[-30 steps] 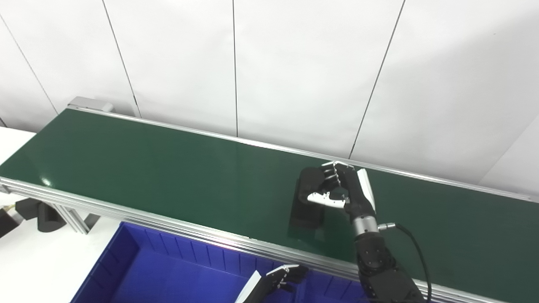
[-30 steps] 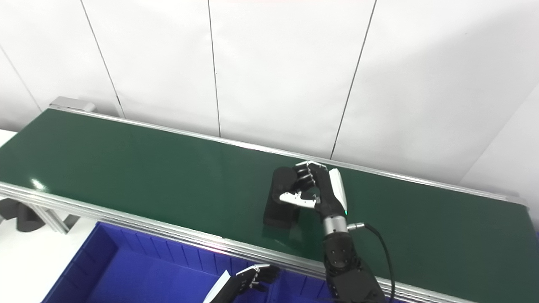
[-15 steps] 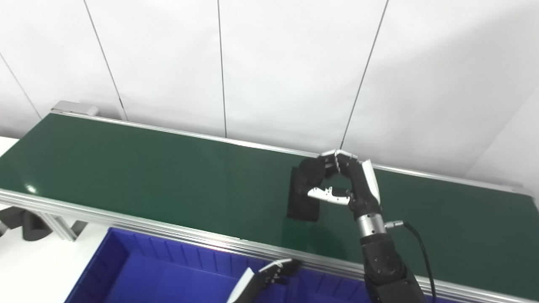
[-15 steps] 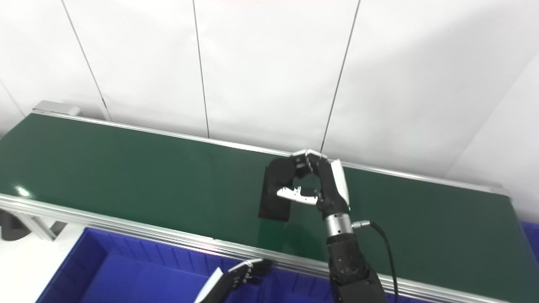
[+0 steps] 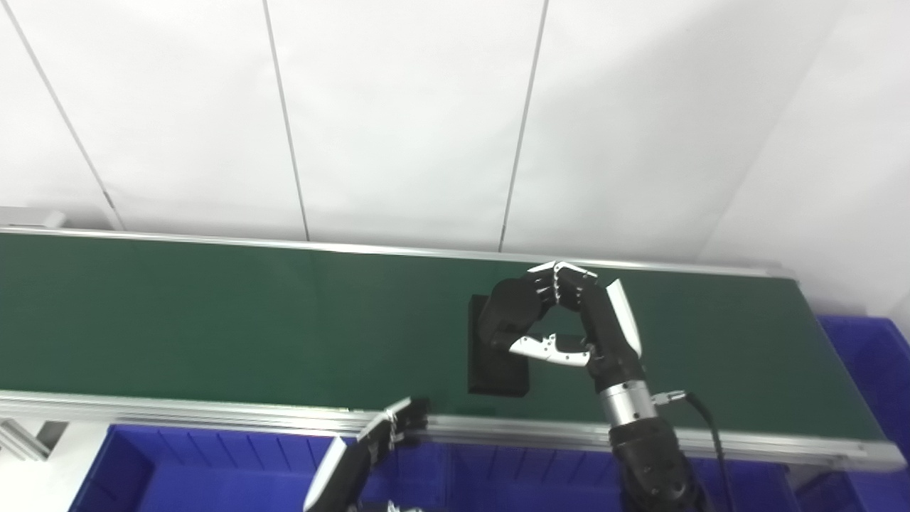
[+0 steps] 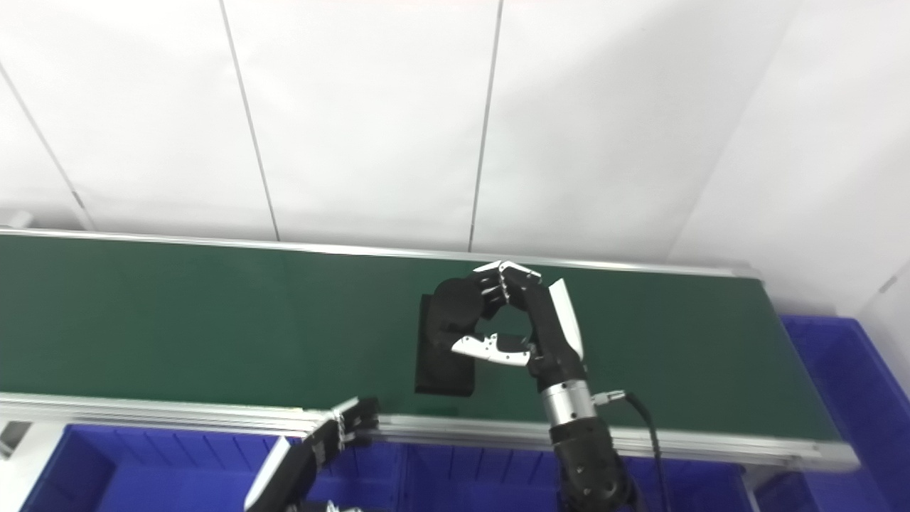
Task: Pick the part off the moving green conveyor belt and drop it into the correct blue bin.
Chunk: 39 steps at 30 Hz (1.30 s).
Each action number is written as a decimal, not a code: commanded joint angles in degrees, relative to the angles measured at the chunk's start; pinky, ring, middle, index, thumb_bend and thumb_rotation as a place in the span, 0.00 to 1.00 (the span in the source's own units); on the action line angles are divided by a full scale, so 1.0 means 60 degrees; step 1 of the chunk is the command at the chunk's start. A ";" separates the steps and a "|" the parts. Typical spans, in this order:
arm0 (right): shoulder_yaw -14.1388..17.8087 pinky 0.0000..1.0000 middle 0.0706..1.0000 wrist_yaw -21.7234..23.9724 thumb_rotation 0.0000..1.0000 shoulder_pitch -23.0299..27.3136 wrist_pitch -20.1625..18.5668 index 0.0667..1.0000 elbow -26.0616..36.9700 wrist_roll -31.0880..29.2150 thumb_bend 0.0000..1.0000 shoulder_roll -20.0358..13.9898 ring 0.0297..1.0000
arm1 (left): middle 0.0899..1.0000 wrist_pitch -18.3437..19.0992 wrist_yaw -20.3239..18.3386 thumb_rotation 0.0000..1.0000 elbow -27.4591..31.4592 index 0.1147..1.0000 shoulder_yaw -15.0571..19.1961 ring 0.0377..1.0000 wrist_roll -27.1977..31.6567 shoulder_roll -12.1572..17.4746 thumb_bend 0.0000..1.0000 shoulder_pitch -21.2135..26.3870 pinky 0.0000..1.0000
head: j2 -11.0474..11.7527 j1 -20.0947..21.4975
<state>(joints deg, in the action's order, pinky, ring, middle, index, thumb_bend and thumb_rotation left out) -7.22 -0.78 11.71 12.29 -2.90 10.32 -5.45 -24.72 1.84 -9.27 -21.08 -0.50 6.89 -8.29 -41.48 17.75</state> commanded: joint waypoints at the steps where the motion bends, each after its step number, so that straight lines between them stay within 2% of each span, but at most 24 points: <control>1: 0.0137 0.41 0.45 -0.0006 0.00 0.0022 -0.0172 0.45 0.0686 0.0002 0.52 0.0038 0.44 | 0.81 -0.0337 -0.0373 0.06 0.0470 0.81 0.0182 0.81 0.0305 -0.0064 0.71 -0.0082 0.77 | -0.0094 0.0106; 5: 0.0296 0.37 0.44 0.0020 0.00 -0.0593 -0.0404 0.46 0.1381 0.0088 0.52 -0.0064 0.42 | 0.80 -0.0213 -0.0747 0.04 0.0847 0.81 0.0442 0.80 0.0419 -0.0102 0.70 -0.0198 0.76 | -0.0213 0.0294; 8: 0.0408 0.31 0.44 0.0116 0.00 -0.1141 -0.0638 0.48 0.1934 0.0074 0.52 -0.0205 0.39 | 0.80 -0.0118 -0.0907 0.03 0.1099 0.81 0.0595 0.79 0.0374 -0.0180 0.70 -0.0327 0.76 | -0.0241 0.0155; 13: 0.0683 0.35 0.43 0.0268 0.00 -0.2026 -0.0794 0.47 0.2623 -0.0005 0.52 -0.0551 0.41 | 0.79 0.0115 -0.1087 0.00 0.1486 0.80 0.0721 0.79 0.0340 -0.0324 0.71 -0.0495 0.76 | -0.0516 0.0041; 17: 0.0974 0.37 0.44 0.0274 0.00 -0.2587 -0.0675 0.46 0.2806 -0.0044 0.52 -0.0793 0.42 | 0.78 0.0444 -0.1154 0.03 0.1835 0.81 0.0826 0.77 0.0296 -0.0448 0.72 -0.0606 0.74 | -0.0769 0.0017; 19: 0.1144 0.36 0.44 0.0184 0.00 -0.2799 -0.0652 0.46 0.2851 -0.0092 0.52 -0.0802 0.42 | 0.79 0.0541 -0.1217 0.05 0.2001 0.81 0.0864 0.77 0.0250 -0.0446 0.72 -0.0633 0.74 | -0.0984 -0.0077; 24: 0.1422 0.39 0.45 -0.0064 0.00 -0.3054 -0.0179 0.45 0.2584 -0.0093 0.52 -0.0686 0.44 | 0.80 0.0809 -0.1339 0.04 0.2295 0.81 0.0946 0.78 0.0229 -0.0475 0.70 -0.0667 0.72 | -0.1209 -0.0328; 28: 0.1434 0.39 0.45 -0.0329 0.00 -0.3260 -0.0012 0.45 0.2449 -0.0046 0.52 -0.0366 0.43 | 0.81 0.0895 -0.1392 0.05 0.2314 0.82 0.1053 0.77 0.0204 -0.0443 0.70 -0.0619 0.71 | -0.1367 -0.0183; 31: 0.1385 0.41 0.45 -0.0481 0.00 -0.3447 0.0431 0.45 0.2185 0.0180 0.52 -0.0270 0.44 | 0.81 0.0880 -0.1494 0.03 0.2303 0.82 0.1132 0.77 0.0287 -0.0422 0.69 -0.0568 0.71 | -0.1528 -0.0100; 34: 0.1435 0.39 0.45 -0.0501 0.00 -0.3634 0.0387 0.45 0.2037 0.0106 0.52 -0.0172 0.44 | 0.80 0.1048 -0.1512 0.04 0.2438 0.82 0.1193 0.77 0.0202 -0.0471 0.69 -0.0579 0.71 | -0.1596 -0.0181; 36: 0.1469 0.39 0.45 -0.0558 0.00 -0.3783 0.0375 0.45 0.1909 0.0121 0.52 -0.0141 0.44 | 0.80 0.0899 -0.1508 0.07 0.2375 0.82 0.1200 0.77 0.0013 -0.0470 0.69 -0.0544 0.70 | -0.1645 -0.0200; 39: 0.1510 0.40 0.44 -0.0593 0.00 -0.3931 0.0605 0.44 0.1584 0.0101 0.52 -0.0190 0.44 | 0.80 0.1033 -0.1544 0.08 0.2439 0.82 0.1210 0.77 0.0049 -0.0505 0.70 -0.0562 0.70 | -0.1669 -0.0152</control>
<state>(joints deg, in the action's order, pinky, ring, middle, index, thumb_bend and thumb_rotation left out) 1.35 -3.31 -12.41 11.93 6.30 11.40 -6.51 -17.98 -7.14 3.32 -14.07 0.02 4.50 -12.45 -51.50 16.61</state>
